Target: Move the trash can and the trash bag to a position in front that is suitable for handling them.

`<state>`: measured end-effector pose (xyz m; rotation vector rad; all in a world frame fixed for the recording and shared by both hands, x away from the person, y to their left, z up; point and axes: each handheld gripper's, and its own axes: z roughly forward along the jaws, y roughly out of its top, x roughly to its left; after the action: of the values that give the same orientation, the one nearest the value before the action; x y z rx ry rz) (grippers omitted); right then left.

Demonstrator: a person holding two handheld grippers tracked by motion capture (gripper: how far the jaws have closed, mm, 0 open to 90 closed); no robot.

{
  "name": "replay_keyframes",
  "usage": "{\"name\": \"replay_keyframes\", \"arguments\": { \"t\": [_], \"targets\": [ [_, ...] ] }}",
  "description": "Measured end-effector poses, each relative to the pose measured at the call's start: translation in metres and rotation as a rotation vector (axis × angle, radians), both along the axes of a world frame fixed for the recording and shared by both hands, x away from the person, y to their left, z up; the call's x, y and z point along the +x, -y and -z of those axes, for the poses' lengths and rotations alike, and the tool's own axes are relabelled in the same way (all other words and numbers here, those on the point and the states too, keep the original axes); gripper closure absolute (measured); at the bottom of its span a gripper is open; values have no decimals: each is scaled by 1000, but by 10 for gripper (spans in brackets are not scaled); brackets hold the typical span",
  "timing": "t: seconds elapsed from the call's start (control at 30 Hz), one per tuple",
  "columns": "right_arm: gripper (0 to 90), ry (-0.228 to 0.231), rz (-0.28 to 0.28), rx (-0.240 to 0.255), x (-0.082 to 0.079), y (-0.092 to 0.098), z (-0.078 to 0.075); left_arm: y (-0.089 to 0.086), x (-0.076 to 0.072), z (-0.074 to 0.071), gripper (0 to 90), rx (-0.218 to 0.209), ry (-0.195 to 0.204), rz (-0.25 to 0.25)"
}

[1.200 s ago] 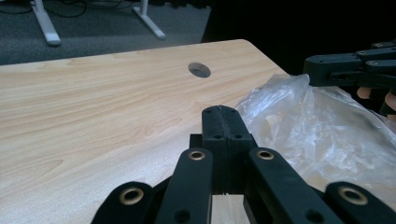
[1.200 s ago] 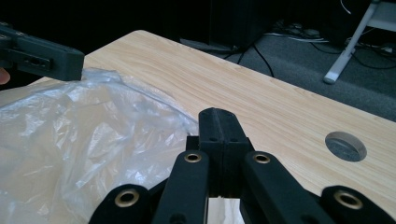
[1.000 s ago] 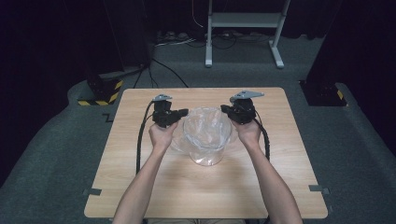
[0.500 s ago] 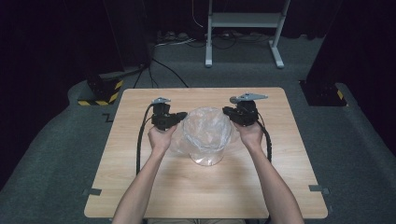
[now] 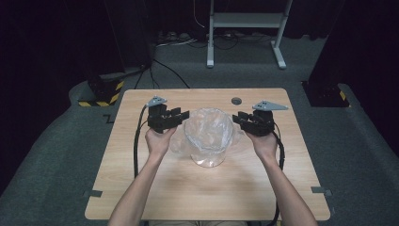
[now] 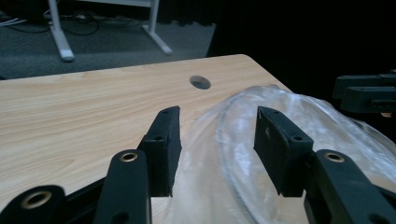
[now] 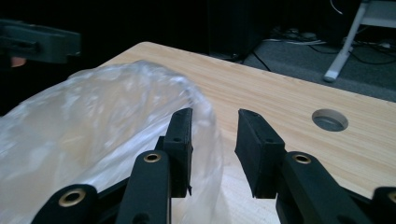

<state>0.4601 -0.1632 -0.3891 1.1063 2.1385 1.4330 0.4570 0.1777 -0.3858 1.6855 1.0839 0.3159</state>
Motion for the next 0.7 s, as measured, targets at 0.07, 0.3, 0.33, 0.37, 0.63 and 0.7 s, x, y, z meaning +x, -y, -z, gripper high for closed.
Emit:
{"name": "replay_keyframes", "arguments": {
  "t": [0.07,0.3,0.33,0.37,0.63,0.7],
  "targets": [
    [650,-1,-18,19,-7,3,0,4,-1,2,506,14,-2,8],
    [625,-21,-69,20,-19,2,1,14,0,14,509,47,-22,14],
    [633,-24,-74,9,-20,1,2,15,0,15,510,55,-23,16],
    [679,-25,-78,1,-20,0,3,16,-1,15,510,68,-23,17],
    [900,16,-99,-23,-28,-1,4,18,-3,17,518,105,-12,12],
    [900,18,-100,-38,-29,0,4,19,-3,19,521,114,-10,12]
  ]
}}
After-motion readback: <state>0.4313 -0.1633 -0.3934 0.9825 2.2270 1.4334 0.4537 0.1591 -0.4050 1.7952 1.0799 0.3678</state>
